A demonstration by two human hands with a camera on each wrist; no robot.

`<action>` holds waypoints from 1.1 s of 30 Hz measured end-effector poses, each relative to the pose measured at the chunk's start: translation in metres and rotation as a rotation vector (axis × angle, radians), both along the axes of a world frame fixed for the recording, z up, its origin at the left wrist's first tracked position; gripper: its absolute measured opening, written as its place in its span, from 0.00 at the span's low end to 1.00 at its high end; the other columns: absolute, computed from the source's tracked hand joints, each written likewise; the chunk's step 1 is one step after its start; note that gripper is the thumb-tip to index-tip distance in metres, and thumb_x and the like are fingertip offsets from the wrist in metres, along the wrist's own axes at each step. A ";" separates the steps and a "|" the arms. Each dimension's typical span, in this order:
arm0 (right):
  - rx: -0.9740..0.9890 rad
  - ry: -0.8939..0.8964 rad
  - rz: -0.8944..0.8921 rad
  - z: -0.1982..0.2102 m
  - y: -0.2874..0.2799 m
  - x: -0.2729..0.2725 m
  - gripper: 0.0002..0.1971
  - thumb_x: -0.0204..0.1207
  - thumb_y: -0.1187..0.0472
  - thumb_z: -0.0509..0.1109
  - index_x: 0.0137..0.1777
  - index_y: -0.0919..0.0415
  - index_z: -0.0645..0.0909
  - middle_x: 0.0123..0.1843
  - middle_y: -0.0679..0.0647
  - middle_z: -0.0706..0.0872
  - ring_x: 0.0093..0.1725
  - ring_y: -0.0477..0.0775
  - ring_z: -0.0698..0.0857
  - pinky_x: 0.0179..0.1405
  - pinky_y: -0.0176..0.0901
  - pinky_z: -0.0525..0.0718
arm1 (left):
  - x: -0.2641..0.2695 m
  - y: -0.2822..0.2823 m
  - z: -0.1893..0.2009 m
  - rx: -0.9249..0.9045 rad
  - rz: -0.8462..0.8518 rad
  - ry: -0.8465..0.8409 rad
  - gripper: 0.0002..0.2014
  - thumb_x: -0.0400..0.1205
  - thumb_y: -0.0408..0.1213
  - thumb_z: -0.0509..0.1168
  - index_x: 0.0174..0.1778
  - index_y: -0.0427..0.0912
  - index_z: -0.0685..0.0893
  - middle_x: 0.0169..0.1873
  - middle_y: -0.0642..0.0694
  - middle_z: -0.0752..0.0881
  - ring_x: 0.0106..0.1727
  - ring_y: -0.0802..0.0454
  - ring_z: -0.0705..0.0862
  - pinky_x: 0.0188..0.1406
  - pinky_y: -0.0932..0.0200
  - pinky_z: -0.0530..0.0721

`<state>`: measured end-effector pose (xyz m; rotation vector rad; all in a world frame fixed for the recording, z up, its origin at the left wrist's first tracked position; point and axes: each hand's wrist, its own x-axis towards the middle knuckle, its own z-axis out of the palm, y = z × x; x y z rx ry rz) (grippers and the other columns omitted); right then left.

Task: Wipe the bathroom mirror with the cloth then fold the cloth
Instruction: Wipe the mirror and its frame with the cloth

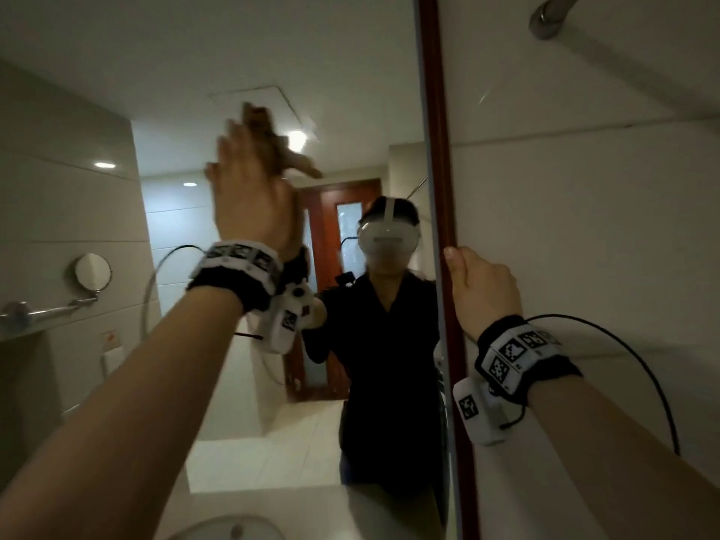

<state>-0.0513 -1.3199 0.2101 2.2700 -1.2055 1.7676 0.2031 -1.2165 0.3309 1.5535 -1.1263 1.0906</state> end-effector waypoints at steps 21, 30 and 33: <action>-0.028 0.139 -0.267 0.094 0.014 0.003 0.35 0.84 0.37 0.41 0.40 0.63 0.81 0.44 0.63 0.86 0.37 0.59 0.78 0.35 0.45 0.71 | -0.096 -0.045 -0.012 0.210 -0.051 -0.397 0.36 0.82 0.44 0.53 0.86 0.42 0.49 0.86 0.43 0.50 0.86 0.45 0.49 0.85 0.42 0.50; -0.089 0.135 -0.301 0.093 0.005 0.007 0.34 0.84 0.38 0.40 0.32 0.60 0.76 0.35 0.59 0.83 0.31 0.57 0.75 0.31 0.43 0.70 | -0.013 -0.005 0.060 0.013 0.054 0.055 0.36 0.82 0.41 0.52 0.85 0.34 0.46 0.85 0.38 0.49 0.85 0.38 0.49 0.84 0.37 0.48; -0.120 0.113 -0.305 0.089 0.003 0.010 0.33 0.85 0.39 0.41 0.31 0.60 0.74 0.34 0.60 0.83 0.30 0.58 0.76 0.30 0.43 0.71 | -0.051 -0.016 0.044 -0.041 0.016 -0.002 0.37 0.79 0.39 0.54 0.84 0.34 0.51 0.83 0.36 0.59 0.81 0.36 0.60 0.80 0.38 0.58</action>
